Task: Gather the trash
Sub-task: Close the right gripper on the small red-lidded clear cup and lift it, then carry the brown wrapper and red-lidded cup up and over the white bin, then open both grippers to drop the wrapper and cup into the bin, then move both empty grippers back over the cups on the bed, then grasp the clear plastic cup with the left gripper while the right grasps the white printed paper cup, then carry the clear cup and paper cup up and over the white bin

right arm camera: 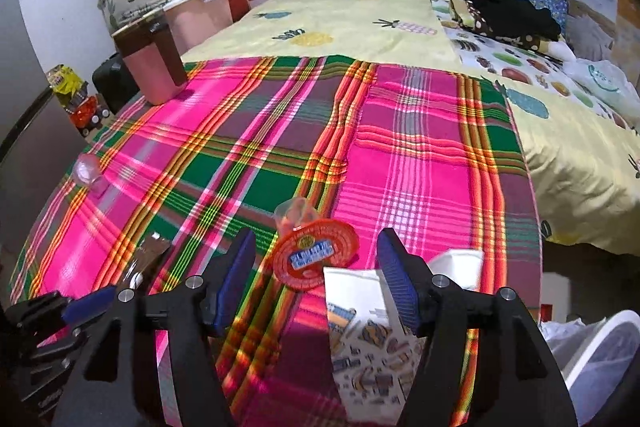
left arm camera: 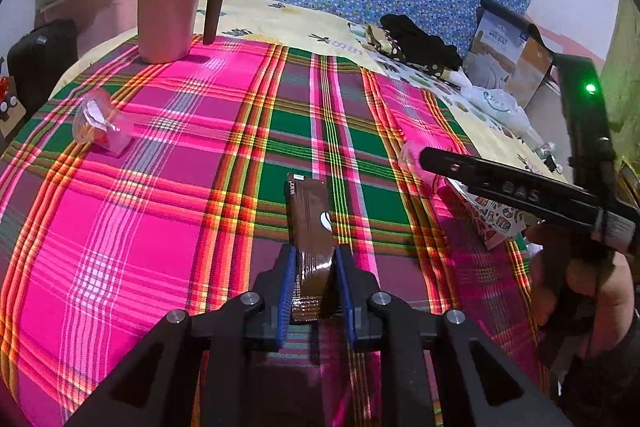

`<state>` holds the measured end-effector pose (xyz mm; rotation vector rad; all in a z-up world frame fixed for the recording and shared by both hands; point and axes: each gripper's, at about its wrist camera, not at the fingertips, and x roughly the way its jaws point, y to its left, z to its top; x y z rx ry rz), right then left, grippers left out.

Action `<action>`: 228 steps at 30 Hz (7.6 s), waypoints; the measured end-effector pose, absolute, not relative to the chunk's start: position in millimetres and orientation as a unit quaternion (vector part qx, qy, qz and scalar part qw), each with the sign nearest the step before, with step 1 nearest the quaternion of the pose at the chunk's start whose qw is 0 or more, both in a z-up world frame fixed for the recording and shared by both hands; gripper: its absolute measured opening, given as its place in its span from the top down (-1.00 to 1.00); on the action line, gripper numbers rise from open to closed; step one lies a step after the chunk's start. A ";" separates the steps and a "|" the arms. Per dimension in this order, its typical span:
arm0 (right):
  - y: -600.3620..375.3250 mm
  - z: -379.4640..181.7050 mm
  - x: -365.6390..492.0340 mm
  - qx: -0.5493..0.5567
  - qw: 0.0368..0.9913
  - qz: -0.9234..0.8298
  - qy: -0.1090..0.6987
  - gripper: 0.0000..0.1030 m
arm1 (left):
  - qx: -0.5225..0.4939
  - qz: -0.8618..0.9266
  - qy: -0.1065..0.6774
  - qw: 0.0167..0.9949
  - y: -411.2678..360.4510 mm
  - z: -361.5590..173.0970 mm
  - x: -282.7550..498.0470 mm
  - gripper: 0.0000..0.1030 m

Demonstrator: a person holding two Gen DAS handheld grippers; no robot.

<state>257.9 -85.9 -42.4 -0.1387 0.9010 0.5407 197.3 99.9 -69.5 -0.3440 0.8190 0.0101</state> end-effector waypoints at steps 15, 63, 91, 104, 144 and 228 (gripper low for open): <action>-76.9 -24.4 241.0 -0.063 0.865 0.280 0.411 0.15 | -0.162 0.007 0.393 0.905 99.8 -66.3 191.8 0.59; -201.7 -2.2 129.6 0.022 0.902 0.212 0.375 0.15 | -0.081 -0.083 0.376 0.919 -24.1 -11.3 122.5 0.59; -313.8 -17.7 135.1 0.071 0.916 0.067 0.389 0.14 | -0.030 -0.221 0.395 0.891 -152.3 -19.6 187.3 0.59; -335.7 -31.7 146.5 0.057 0.906 0.028 0.418 0.14 | -0.021 -0.275 0.412 0.868 -198.4 -35.0 222.7 0.58; -246.1 -8.7 126.9 0.039 0.914 0.178 0.363 -0.14 | -0.075 -0.123 0.378 0.915 -44.4 -17.5 153.2 0.11; -142.2 -37.9 217.5 0.015 0.871 0.251 0.421 0.62 | -0.061 0.111 0.406 0.905 219.5 -59.0 235.0 0.08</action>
